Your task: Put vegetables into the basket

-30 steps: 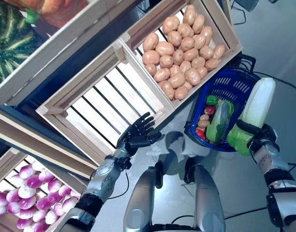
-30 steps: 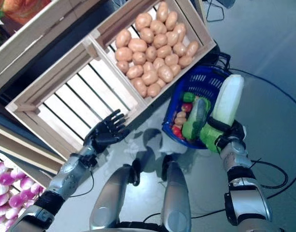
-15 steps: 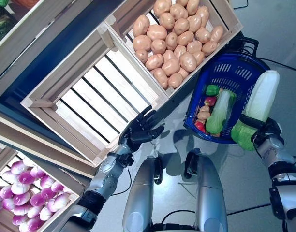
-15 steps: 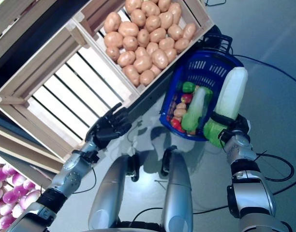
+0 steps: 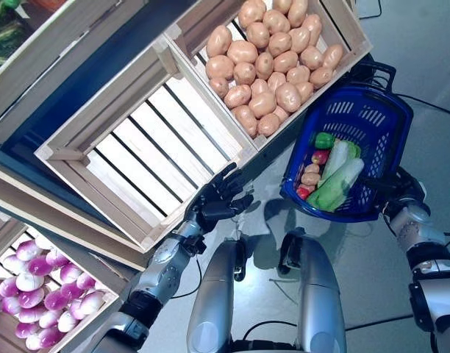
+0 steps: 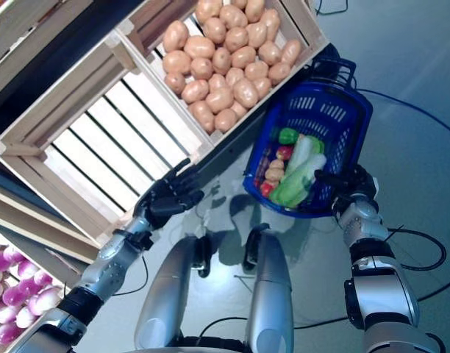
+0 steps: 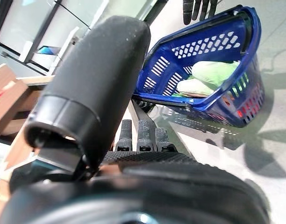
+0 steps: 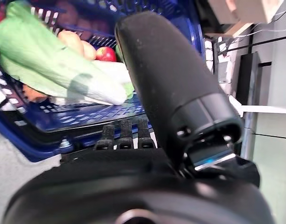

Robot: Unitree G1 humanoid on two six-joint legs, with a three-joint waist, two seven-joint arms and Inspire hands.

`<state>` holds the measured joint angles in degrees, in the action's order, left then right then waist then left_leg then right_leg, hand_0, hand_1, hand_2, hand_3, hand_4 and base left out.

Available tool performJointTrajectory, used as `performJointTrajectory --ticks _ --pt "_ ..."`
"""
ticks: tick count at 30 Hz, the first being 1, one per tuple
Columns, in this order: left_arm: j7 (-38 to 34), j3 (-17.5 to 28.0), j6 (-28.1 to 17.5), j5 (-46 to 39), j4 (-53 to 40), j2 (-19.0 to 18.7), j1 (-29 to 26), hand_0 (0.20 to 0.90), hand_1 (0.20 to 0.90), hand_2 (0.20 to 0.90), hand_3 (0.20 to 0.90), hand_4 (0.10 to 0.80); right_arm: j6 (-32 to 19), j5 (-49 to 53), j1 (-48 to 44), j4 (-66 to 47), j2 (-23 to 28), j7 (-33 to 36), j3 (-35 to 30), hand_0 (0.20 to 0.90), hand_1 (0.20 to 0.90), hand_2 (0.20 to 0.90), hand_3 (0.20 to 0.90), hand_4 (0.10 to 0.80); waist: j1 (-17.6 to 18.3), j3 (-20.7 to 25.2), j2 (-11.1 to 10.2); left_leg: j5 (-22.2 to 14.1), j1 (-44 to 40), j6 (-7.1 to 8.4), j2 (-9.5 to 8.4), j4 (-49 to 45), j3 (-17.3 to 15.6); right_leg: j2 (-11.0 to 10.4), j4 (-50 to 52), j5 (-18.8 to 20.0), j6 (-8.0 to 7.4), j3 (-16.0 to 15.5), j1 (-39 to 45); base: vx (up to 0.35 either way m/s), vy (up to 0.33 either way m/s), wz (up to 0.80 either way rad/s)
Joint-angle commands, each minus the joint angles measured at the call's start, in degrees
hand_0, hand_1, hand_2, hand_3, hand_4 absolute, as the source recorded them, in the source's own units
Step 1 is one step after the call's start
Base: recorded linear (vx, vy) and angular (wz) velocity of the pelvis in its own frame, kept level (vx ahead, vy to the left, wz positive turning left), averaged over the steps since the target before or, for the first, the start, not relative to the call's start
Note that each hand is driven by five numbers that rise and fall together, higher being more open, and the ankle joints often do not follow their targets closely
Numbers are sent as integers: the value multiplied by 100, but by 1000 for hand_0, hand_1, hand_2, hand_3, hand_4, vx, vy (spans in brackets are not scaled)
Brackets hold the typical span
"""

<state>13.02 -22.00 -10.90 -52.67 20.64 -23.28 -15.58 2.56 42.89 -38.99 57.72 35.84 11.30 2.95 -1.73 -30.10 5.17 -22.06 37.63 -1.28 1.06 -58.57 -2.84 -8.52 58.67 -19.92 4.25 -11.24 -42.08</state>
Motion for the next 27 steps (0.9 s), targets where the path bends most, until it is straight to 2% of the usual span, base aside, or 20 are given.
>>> performJointTrajectory --ticks 1,7,14,21,22,27 --pt "275 152 -498 -230 -722 -37 158 900 900 900 900 800 -308 -235 -417 -374 507 -162 49 900 900 900 900 800 -66 30 -136 328 -344 -381 -149 134 -384 -106 -22 -132 180 -108 928 29 37 4" --pt "321 223 -503 -218 -654 -24 212 900 900 900 900 800 -261 -260 -390 -446 404 -252 100 900 900 900 900 800 -100 68 -188 368 -618 -380 -112 387 -394 -58 -288 -48 159 -109 1194 21 37 0" --pt "292 278 -378 -72 -413 24 258 900 900 900 900 800 -216 -172 -38 -391 13 -361 78 900 900 900 900 800 -135 302 -293 520 -1268 -336 -43 1120 -362 77 -1105 211 99 -72 1877 51 36 -4" --pt "260 302 -271 251 3 168 342 900 900 900 900 800 -414 -33 635 -596 -749 -361 123 900 900 900 900 800 -154 873 -442 903 -2428 -195 -80 2921 -386 276 -2876 739 -98 -34 2999 89 21 -7" --pt "299 243 -319 383 195 231 355 900 900 900 900 800 -511 -129 841 -638 -961 -332 169 900 900 900 900 800 -140 1074 -479 1049 -2734 -167 -91 3407 -383 336 -3391 870 -148 -21 3322 137 8 -8" --pt "105 206 -339 801 740 450 546 900 900 900 900 800 -906 -376 1506 -936 -1442 -342 324 900 900 900 900 800 -83 1631 -539 1529 -3581 -114 -182 4851 -330 487 -4710 1265 -302 50 4116 144 29 -5"
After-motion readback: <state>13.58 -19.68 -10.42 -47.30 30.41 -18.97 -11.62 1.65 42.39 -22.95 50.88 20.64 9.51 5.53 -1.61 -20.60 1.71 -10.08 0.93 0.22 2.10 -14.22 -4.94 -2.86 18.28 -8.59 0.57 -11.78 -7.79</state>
